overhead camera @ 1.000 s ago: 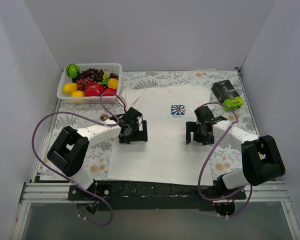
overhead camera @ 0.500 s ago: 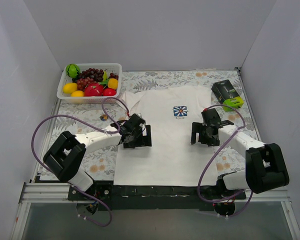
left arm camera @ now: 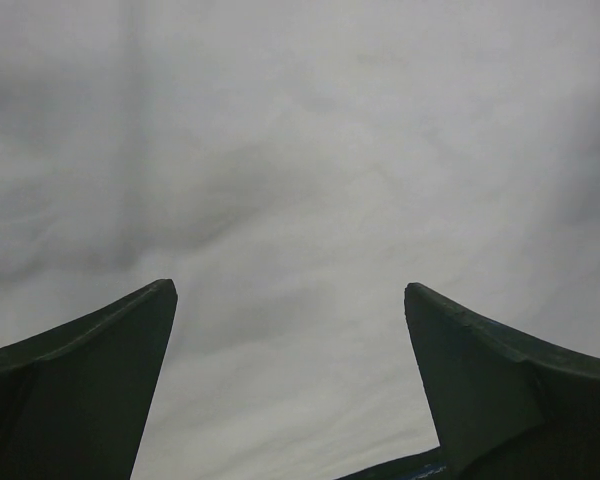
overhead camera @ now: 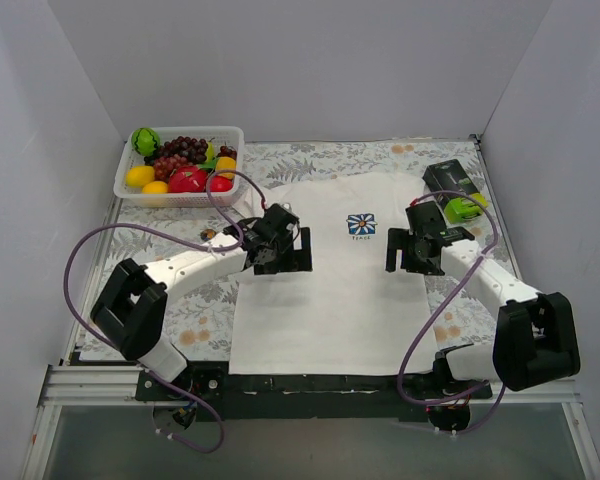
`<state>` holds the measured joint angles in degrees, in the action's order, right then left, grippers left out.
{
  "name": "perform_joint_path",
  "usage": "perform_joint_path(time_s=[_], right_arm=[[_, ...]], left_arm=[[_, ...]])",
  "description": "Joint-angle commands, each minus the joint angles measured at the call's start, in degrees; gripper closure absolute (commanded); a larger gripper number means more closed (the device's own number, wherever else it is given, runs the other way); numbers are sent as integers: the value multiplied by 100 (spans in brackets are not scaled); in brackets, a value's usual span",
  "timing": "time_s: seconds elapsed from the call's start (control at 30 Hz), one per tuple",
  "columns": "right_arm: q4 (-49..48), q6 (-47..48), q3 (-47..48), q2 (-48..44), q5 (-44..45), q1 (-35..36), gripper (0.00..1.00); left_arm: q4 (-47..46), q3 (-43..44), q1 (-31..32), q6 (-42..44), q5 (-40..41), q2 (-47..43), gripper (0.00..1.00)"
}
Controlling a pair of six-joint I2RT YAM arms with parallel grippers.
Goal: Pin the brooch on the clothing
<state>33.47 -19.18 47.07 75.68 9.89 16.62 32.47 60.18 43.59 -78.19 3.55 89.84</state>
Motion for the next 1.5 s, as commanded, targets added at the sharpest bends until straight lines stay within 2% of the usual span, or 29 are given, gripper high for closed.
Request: perform_joint_path(time_s=[0.0, 0.17, 0.23, 0.43, 0.73, 0.97, 1.1, 1.27, 1.4, 1.47], right_arm=[[-543, 169, 109, 87, 66, -1, 5], [-1097, 90, 170, 842, -277, 16, 5], [-1211, 72, 232, 1158, -312, 16, 5], [-1449, -33, 347, 1738, -155, 8, 5], [-1326, -7, 645, 1793, 48, 16, 5], [-940, 72, 1006, 1222, 162, 192, 5], [-939, -7, 954, 958, 118, 298, 6], [-1368, 63, 646, 764, 48, 403, 6], [-1379, 125, 496, 1009, -207, 438, 7], [-1300, 116, 392, 1124, -242, 500, 7]], left_arm=[[-100, 511, -324, 339, -21, 15, 2], [-328, 582, -1053, 428, -346, -19, 2], [-477, 547, -1465, 445, -750, -142, 2], [-557, 653, -2414, 577, -952, -274, 2], [-1005, 73, -3927, 524, -1778, -635, 2], [-988, 502, -3762, 814, -1797, -231, 4], [-725, 1352, -3236, 1095, -956, 112, 5], [-461, 2189, -2593, 1315, -488, 936, 5], [-399, 2910, -2321, 1403, -425, 1596, 8], [-250, 3445, -2128, 1491, 64, 1904, 9]])
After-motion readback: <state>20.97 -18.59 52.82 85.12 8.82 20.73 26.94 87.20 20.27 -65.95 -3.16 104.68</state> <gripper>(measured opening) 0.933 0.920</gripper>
